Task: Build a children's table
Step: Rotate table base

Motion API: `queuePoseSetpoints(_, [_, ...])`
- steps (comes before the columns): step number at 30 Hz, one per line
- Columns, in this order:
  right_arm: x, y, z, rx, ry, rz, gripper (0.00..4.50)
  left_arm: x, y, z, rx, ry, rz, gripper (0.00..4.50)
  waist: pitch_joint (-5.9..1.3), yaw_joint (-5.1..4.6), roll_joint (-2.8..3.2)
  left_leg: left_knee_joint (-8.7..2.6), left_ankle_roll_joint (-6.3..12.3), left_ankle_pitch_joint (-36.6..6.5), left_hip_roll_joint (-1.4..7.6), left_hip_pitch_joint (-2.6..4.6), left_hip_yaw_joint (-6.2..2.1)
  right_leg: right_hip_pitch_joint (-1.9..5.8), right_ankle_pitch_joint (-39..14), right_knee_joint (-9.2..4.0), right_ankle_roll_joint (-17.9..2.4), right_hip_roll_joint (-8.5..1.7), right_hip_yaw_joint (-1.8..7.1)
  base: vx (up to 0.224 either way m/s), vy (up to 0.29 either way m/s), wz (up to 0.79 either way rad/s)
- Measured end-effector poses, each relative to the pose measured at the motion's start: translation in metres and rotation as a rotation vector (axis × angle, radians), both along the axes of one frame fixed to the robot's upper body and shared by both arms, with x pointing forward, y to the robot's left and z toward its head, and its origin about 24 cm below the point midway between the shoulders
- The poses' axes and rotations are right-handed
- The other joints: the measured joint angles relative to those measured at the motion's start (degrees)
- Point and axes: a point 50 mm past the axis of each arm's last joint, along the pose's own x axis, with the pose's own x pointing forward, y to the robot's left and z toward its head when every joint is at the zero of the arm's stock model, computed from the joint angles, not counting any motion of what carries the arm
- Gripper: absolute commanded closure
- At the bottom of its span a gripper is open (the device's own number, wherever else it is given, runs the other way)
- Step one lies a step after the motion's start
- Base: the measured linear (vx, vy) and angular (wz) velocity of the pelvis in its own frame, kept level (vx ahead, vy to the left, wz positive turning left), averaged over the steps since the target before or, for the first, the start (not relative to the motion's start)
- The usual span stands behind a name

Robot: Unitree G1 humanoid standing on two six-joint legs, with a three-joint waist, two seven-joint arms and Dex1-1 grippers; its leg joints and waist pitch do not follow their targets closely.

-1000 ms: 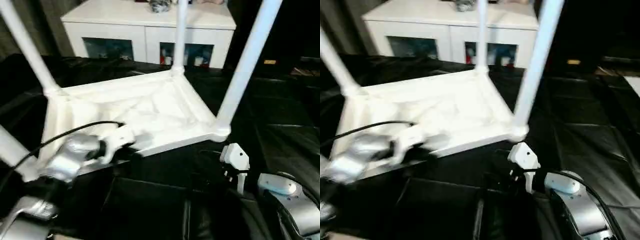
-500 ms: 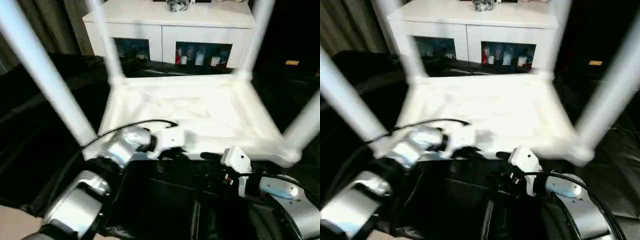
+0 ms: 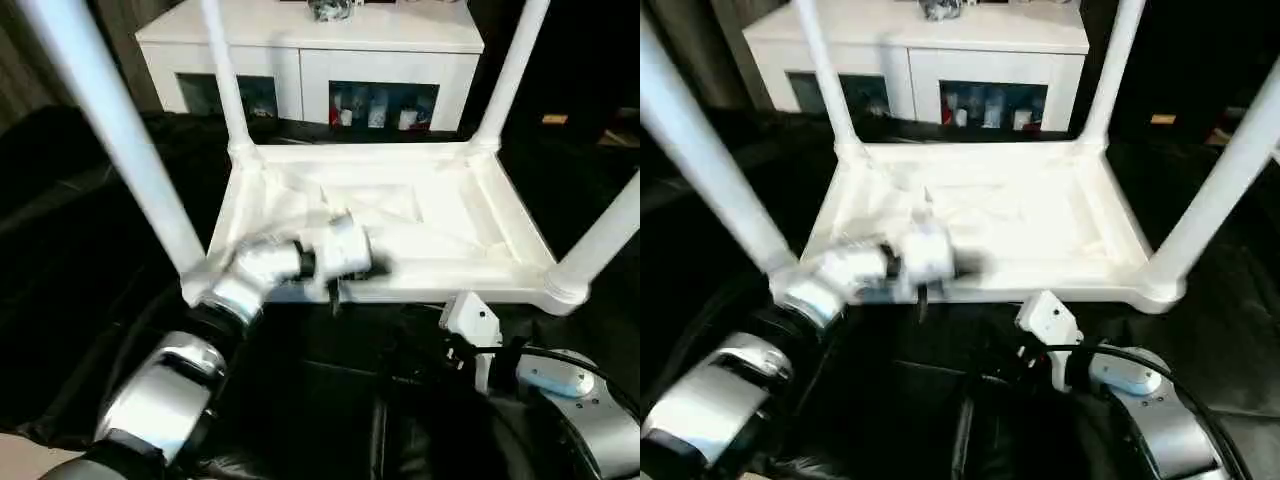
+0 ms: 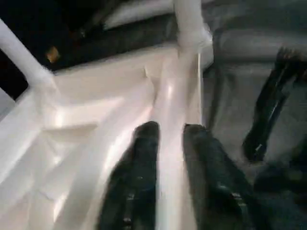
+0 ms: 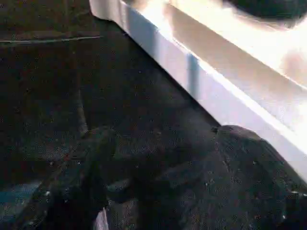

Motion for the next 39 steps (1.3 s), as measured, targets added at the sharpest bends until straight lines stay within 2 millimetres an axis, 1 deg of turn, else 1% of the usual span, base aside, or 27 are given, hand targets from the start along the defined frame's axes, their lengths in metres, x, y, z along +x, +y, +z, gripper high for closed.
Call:
queuePoseSetpoints(1, [0.000,0.003,-0.001,0.009,-0.003,0.000,0.81,-0.007,0.009,-0.002,-0.049,0.023,0.004,3.32,0.00,-0.30,0.00,0.01,0.00,0.00,-0.02,0.02,0.00,0.01,-0.02,0.00,-0.02,0.00,0.05,0.000,0.000,0.00])
queuePoseSetpoints(3, [0.000,0.003,-0.001,0.011,-0.003,-0.007,0.81,-0.019,0.019,-0.010,-0.093,0.077,0.013,3.02,0.09,-0.26,-0.14,0.01,-0.01,-0.01,-0.02,-0.03,0.00,-0.03,-0.05,0.00,-0.05,0.00,0.02,0.000,0.000,0.00])
queuePoseSetpoints(5, [0.002,0.004,-0.001,0.004,-0.007,-0.011,0.81,-0.026,0.026,-0.014,-0.102,0.129,0.026,3.01,0.16,-0.02,-0.16,0.03,-0.02,-0.01,0.01,-0.08,0.00,-0.02,-0.05,-0.01,-0.06,0.00,-0.01,0.000,0.000,0.00])
queuePoseSetpoints(6, [0.005,0.005,0.000,-0.005,-0.021,-0.016,0.81,-0.036,0.036,-0.012,-0.118,0.143,0.034,2.98,0.14,-0.29,-0.02,0.02,-0.02,-0.02,0.01,0.00,0.05,-0.02,-0.04,0.00,-0.07,-0.01,0.07,0.000,0.000,0.00])
queuePoseSetpoints(7, [0.006,0.001,0.000,-0.023,-0.024,-0.038,0.81,-0.043,0.041,-0.013,-0.118,0.166,0.034,2.86,0.13,-0.38,-0.01,0.02,-0.03,-0.02,-0.01,0.15,0.06,0.12,-0.05,0.01,-0.06,0.00,0.13,0.000,0.000,0.00])
queuePoseSetpoints(8, [0.012,-0.003,-0.002,-0.061,-0.037,-0.074,0.81,-0.056,0.052,-0.012,-0.111,0.194,0.041,2.86,0.15,-0.62,0.00,-0.03,-0.05,-0.03,0.00,0.15,0.06,0.08,-0.07,0.01,-0.07,0.01,0.10,0.000,0.000,0.00])
queuePoseSetpoints(10, [0.021,-0.017,-0.005,-0.120,-0.052,-0.174,0.81,-0.076,0.067,-0.018,-0.073,0.259,0.038,2.56,0.13,-0.93,0.08,-0.02,-0.06,-0.03,-0.01,0.27,0.05,0.13,-0.07,0.04,-0.06,0.04,0.13,0.000,0.000,0.00])
queuePoseSetpoints(11, [0.027,-0.023,-0.006,-0.143,-0.058,-0.215,0.81,-0.085,0.073,-0.021,-0.057,0.299,0.049,2.56,0.21,-1.13,0.07,-0.08,-0.07,-0.04,-0.02,0.26,0.06,0.10,-0.08,0.05,-0.05,0.05,0.18,0.000,0.000,0.00])
queuePoseSetpoints(13, [0.038,-0.023,-0.007,-0.149,-0.077,-0.280,0.81,-0.103,0.081,-0.027,-0.057,0.355,0.065,2.56,0.24,-1.56,0.10,-0.13,-0.09,-0.02,-0.02,0.29,0.05,0.09,-0.09,0.05,-0.04,0.09,0.20,0.000,0.000,0.00])
queuePoseSetpoints(14, [0.045,-0.027,-0.007,-0.166,-0.092,-0.328,0.81,-0.109,0.081,-0.028,-0.067,0.378,0.068,2.56,0.30,-1.48,0.18,-0.13,-0.16,0.02,-0.03,0.24,0.04,0.08,-0.24,0.04,0.21,0.09,0.20,0.000,0.000,0.00])
queuePoseSetpoints(15, [0.051,-0.029,-0.006,-0.177,-0.104,-0.359,0.81,-0.112,0.083,-0.028,-0.077,0.388,0.079,2.56,0.31,-1.55,0.17,-0.16,-0.16,0.02,-0.03,0.22,0.04,0.11,-0.25,0.04,0.23,0.11,0.24,0.000,0.000,0.00])
queuePoseSetpoints(16, [0.055,-0.032,-0.004,-0.180,-0.115,-0.386,0.81,-0.113,0.085,-0.027,-0.083,0.390,0.091,2.56,0.31,-1.41,0.16,-0.16,-0.16,0.02,-0.02,0.24,0.04,0.14,-0.25,0.04,0.23,0.15,0.30,0.000,0.000,0.00])
queuePoseSetpoints(18, [0.069,-0.035,0.000,-0.196,-0.138,-0.441,0.81,-0.122,0.099,-0.028,-0.082,0.399,0.162,2.56,0.30,-1.91,0.13,-0.16,-0.20,0.04,0.01,0.33,-0.03,0.15,-0.25,0.06,0.23,0.25,0.36,0.000,0.000,0.00])
queuePoseSetpoints(20, [0.080,-0.039,-0.003,-0.230,-0.142,-0.500,0.81,-0.132,0.116,-0.032,-0.049,0.431,0.243,2.56,0.34,-2.22,-0.09,-0.17,-0.23,0.06,0.01,0.33,-0.23,0.09,-0.26,0.06,0.24,0.35,0.27,0.000,0.000,0.00])
queuePoseSetpoints(23, [0.090,-0.043,-0.009,-0.256,-0.151,-0.564,0.81,-0.136,0.133,-0.033,-0.028,0.446,0.331,2.56,0.41,-2.21,-0.24,-0.19,-0.23,0.06,0.02,0.34,-0.31,0.06,-0.26,0.07,0.25,0.41,0.25,0.000,0.000,0.00])
queuePoseSetpoints(24, [0.095,-0.041,-0.011,-0.247,-0.150,-0.583,0.81,-0.136,0.139,-0.031,-0.032,0.444,0.356,2.56,0.42,-2.26,-0.27,-0.19,-0.23,0.06,0.02,0.35,-0.31,0.06,-0.26,0.07,0.25,0.41,0.26,0.000,0.000,0.00])
queuePoseSetpoints(26, [0.103,-0.044,-0.012,-0.249,-0.165,-0.646,0.81,-0.134,0.149,-0.025,-0.038,0.419,0.398,2.56,0.44,-2.33,-0.28,-0.17,-0.23,0.06,0.01,0.34,-0.31,0.01,-0.26,0.04,0.24,0.41,0.26,0.000,0.000,0.00])
queuePoseSetpoints(28, [0.107,-0.052,-0.012,-0.272,-0.187,-0.709,0.81,-0.134,0.159,-0.021,-0.023,0.401,0.427,2.56,0.45,-2.36,-0.32,-0.16,-0.23,0.06,-0.02,0.34,-0.30,0.04,-0.26,0.00,0.24,0.40,0.30,0.000,0.000,0.00])
queuePoseSetpoints(31, [0.113,-0.070,-0.009,-0.299,-0.238,-0.846,0.81,-0.134,0.176,-0.021,-0.036,0.393,0.505,2.56,0.46,-2.33,-0.32,-0.10,-0.23,0.06,-0.07,0.32,-0.24,0.03,-0.25,-0.01,0.23,0.37,0.38,0.000,0.000,0.00])
queuePoseSetpoints(33, [0.113,-0.077,-0.005,-0.280,-0.269,-0.877,0.81,-0.133,0.183,-0.022,-0.046,0.379,0.544,2.56,0.45,-2.29,-0.45,-0.09,-0.23,0.06,-0.06,0.33,-0.24,0.04,-0.25,0.00,0.23,0.37,0.38,0.000,0.000,0.00])
queuePoseSetpoints(34, [0.114,-0.077,-0.003,-0.247,-0.273,-0.873,0.81,-0.133,0.185,-0.022,-0.064,0.372,0.558,2.56,0.46,-2.34,-0.48,-0.09,-0.23,0.06,-0.06,0.33,-0.24,0.03,-0.25,0.00,0.24,0.37,0.37,0.000,0.000,0.00])
queuePoseSetpoints(35, [0.114,-0.074,0.001,-0.174,-0.278,-0.850,0.81,-0.129,0.189,-0.020,-0.108,0.355,0.583,2.56,0.47,-2.49,-0.50,-0.10,-0.23,0.06,-0.05,0.32,-0.24,-0.01,-0.24,0.01,0.23,0.37,0.36,0.000,0.000,0.00])
queuePoseSetpoints(37, [0.114,-0.061,0.011,-0.065,-0.315,-0.764,0.81,-0.124,0.197,-0.013,-0.155,0.310,0.620,2.56,0.46,-2.59,-0.57,-0.12,-0.23,0.06,0.00,0.32,-0.26,-0.01,-0.22,0.06,0.21,0.42,0.33,0.000,0.000,0.00])
queuePoseSetpoints(39, [0.111,-0.049,0.018,0.018,-0.352,-0.674,0.81,-0.122,0.206,-0.007,-0.185,0.281,0.637,2.56,0.41,-2.84,-0.65,-0.12,-0.23,0.06,0.02,0.37,-0.28,0.00,-0.07,0.10,0.08,0.43,0.32,0.000,0.000,0.00])
